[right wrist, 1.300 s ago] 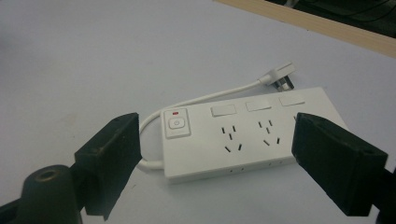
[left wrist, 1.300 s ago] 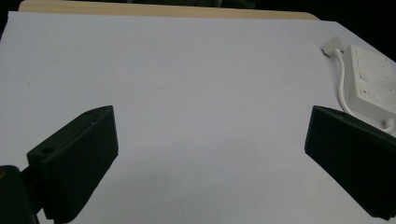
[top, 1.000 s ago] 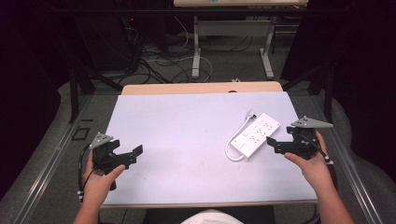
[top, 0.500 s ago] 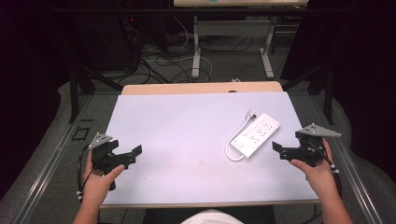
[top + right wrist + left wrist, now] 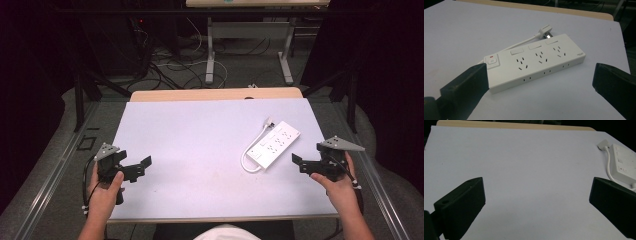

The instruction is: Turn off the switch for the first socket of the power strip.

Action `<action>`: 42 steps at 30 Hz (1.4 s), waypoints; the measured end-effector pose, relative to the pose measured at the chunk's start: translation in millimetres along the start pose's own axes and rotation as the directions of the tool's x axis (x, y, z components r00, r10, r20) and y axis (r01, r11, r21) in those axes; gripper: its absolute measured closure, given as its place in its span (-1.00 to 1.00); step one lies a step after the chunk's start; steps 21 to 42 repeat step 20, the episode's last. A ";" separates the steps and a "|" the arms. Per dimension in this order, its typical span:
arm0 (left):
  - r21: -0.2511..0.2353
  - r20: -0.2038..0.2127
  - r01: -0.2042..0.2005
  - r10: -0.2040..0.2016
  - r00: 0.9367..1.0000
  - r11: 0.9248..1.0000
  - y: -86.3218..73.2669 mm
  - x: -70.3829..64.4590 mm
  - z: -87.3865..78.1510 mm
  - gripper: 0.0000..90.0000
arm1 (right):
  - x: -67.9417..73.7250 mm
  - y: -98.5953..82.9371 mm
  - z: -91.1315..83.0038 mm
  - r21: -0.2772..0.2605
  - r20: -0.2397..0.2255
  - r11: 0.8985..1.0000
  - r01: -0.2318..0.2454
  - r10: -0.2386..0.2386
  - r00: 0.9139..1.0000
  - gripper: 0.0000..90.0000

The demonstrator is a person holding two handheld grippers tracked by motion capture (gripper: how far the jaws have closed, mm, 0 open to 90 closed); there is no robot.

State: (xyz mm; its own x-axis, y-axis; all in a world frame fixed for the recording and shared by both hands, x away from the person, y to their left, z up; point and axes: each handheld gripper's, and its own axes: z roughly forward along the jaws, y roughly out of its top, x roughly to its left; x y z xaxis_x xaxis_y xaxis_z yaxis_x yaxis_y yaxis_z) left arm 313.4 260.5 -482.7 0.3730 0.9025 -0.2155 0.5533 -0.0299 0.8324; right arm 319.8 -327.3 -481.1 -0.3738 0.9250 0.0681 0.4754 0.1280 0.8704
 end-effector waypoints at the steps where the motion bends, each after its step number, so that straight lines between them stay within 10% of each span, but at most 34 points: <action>1: 0.003 -0.002 0.000 0.000 1.000 1.000 -0.2 0.3 0.0 -0.99 | -0.3 -0.8 0.7 -0.003 0.008 1.000 -0.002 0.002 1.000 -1.00; 42: 0.004 -0.014 0.008 -0.008 1.000 1.000 -0.1 2.5 -0.2 -0.99 | -3.3 -6.0 4.7 0.015 0.000 0.999 -0.046 0.046 0.999 -0.97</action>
